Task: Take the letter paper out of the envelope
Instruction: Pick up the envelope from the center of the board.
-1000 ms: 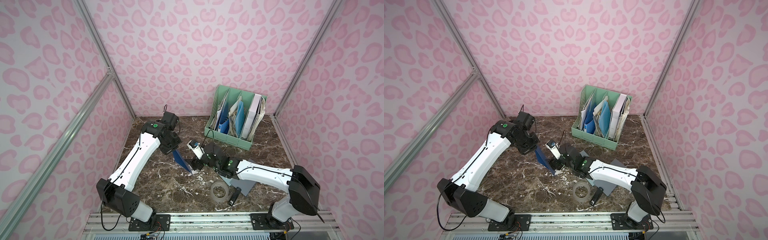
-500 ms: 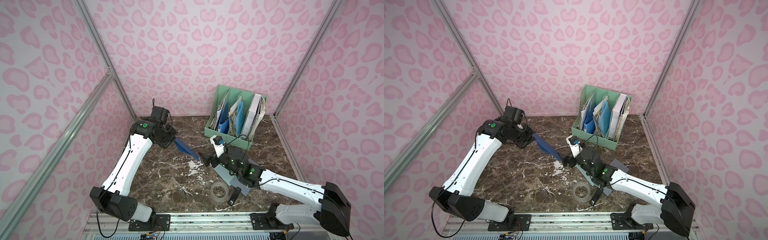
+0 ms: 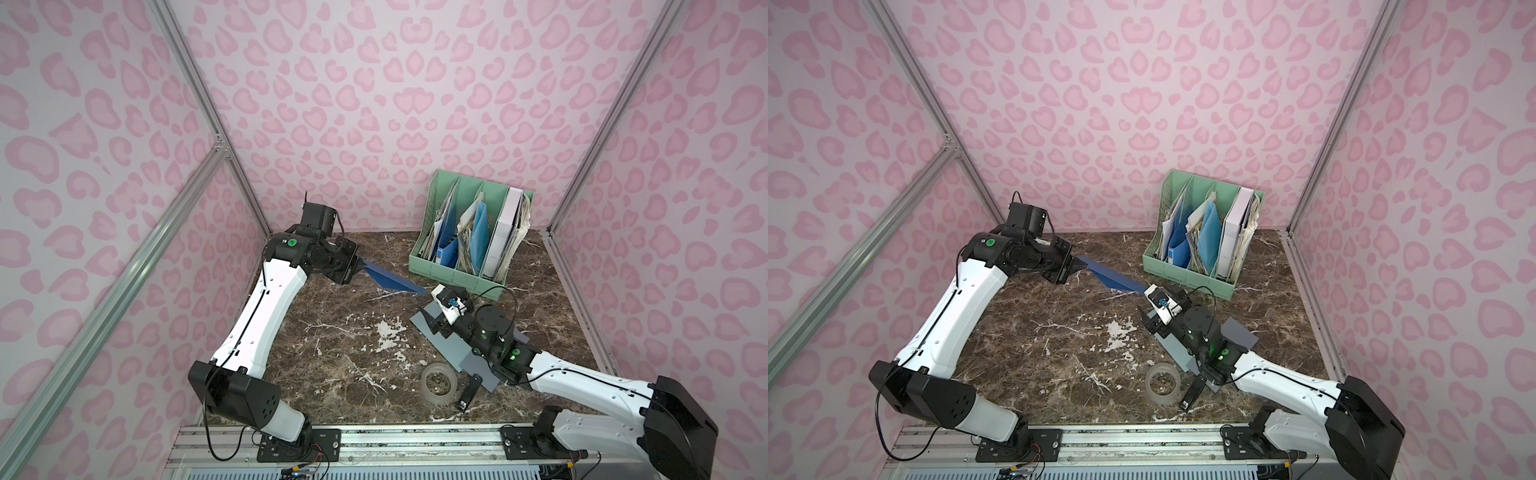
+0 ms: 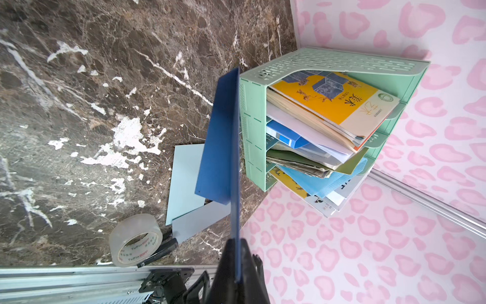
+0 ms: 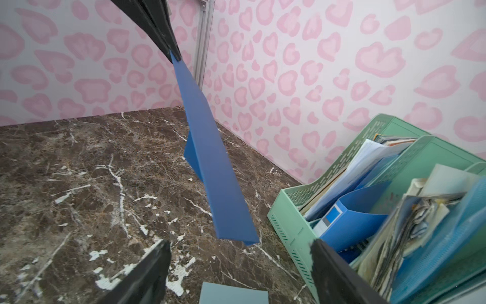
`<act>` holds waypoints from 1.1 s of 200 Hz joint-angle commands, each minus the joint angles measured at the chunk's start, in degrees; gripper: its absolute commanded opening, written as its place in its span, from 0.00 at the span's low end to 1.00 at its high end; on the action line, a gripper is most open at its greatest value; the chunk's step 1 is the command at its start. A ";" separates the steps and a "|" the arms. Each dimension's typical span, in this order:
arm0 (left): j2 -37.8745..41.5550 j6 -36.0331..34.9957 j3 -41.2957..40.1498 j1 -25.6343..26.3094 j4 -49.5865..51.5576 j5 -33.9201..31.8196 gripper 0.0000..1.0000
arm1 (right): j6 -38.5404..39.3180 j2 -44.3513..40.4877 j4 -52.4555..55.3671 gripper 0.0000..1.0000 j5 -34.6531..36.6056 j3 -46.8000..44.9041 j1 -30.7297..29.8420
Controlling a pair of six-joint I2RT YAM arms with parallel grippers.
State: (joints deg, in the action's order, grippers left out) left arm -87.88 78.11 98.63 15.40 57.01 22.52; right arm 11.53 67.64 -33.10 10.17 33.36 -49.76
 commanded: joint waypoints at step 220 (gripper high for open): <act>0.60 -16.68 2.95 2.19 -13.23 5.31 0.90 | -35.55 1.16 17.61 0.00 -27.25 18.77 17.85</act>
State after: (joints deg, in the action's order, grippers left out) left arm -87.09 65.80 103.79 15.84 49.25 25.87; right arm -10.98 69.21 -17.85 -14.55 50.15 -32.73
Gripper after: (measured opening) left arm 0.906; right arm 0.052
